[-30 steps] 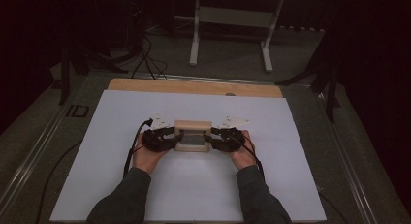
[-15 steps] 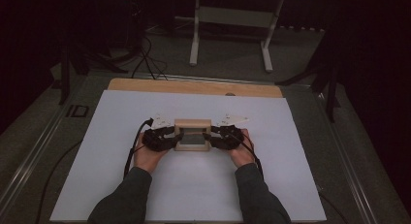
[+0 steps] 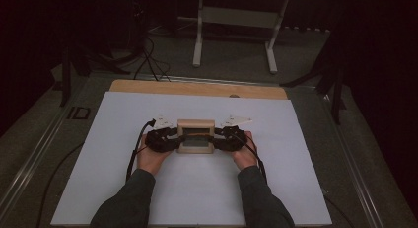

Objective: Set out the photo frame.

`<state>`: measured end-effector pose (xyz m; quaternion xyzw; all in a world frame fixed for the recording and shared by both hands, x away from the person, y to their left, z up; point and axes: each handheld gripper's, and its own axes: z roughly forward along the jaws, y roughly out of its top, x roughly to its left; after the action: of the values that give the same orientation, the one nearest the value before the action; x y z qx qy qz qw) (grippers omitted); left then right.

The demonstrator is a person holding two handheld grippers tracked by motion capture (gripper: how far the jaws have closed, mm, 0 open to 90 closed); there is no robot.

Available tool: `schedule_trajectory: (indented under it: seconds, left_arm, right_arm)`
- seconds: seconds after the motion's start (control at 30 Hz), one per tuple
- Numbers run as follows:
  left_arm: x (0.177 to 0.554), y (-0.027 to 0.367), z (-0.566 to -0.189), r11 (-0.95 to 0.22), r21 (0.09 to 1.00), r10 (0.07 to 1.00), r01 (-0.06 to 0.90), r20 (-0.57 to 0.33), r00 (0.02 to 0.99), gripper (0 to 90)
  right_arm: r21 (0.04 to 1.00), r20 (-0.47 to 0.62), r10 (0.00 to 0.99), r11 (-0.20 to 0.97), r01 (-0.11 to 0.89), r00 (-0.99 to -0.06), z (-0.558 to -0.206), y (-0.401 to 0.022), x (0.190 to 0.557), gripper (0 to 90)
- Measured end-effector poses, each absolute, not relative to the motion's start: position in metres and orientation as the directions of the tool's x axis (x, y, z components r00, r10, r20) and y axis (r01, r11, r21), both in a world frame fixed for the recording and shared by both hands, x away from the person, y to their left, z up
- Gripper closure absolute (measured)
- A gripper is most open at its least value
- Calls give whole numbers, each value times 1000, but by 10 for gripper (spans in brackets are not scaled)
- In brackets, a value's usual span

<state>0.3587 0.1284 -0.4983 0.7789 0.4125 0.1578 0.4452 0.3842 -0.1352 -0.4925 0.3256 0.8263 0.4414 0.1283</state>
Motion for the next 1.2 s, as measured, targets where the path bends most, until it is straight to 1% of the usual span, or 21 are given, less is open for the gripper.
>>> schedule_trajectory:
  seconds: [0.13,0.17,0.2,0.23,0.27,0.3,0.5,0.77,0.97,1.2]
  left_arm:
    - [360,129,-499,-258,822,779,507,-134,612,520]
    - [360,129,-499,-257,821,780,511,-137,611,509]
    - [361,128,-500,-260,818,779,514,-137,612,509]
    - [361,127,-501,-262,812,780,521,-139,610,476]
    - [361,127,-501,-262,812,780,521,-139,610,463]
    - [360,125,-502,-265,812,780,521,-138,611,451]
    - [358,127,-499,-253,812,785,526,-146,602,403]
    - [350,139,-493,-249,817,782,520,-146,605,396]
    - [337,159,-490,-229,826,788,515,-153,596,395]
    - [322,181,-488,-194,834,805,516,-165,569,396]
  right_arm:
    - [809,77,654,400,430,-753,-494,-134,385,515]
    - [808,74,660,399,432,-748,-494,-134,384,493]
    - [808,74,660,399,432,-748,-494,-134,384,493]
    - [810,70,664,398,432,-744,-493,-135,384,479]
    - [810,70,664,398,432,-744,-493,-135,384,479]
    - [812,74,667,392,433,-741,-492,-138,385,462]
    - [816,94,670,371,443,-736,-488,-145,383,432]
    - [812,92,661,383,440,-744,-484,-149,377,407]
    - [804,78,661,401,439,-747,-479,-157,371,398]
    - [806,81,662,397,440,-745,-475,-168,362,383]
